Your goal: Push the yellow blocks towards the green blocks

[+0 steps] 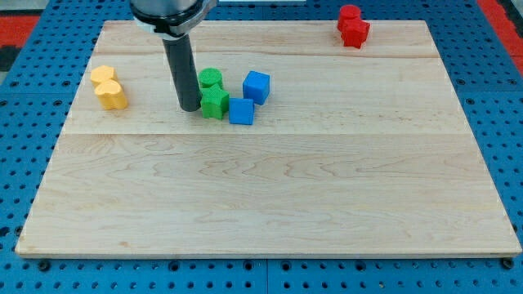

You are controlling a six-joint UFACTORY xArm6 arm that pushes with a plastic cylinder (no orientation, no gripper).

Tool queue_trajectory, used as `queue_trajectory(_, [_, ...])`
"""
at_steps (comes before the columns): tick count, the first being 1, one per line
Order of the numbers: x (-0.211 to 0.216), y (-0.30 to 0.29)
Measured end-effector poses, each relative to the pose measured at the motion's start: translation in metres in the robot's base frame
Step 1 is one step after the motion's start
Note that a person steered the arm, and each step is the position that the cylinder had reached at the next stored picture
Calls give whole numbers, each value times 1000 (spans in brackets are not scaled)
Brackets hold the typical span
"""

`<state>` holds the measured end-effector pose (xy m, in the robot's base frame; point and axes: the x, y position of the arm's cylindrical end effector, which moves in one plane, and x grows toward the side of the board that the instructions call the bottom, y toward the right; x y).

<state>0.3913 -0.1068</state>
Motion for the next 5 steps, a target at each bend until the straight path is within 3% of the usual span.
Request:
queue_trajectory(1, [13, -123])
queue_trajectory(2, [27, -198])
queue_trajectory(3, [0, -190])
queue_trajectory(4, [-31, -138])
queue_trajectory(5, [-3, -76])
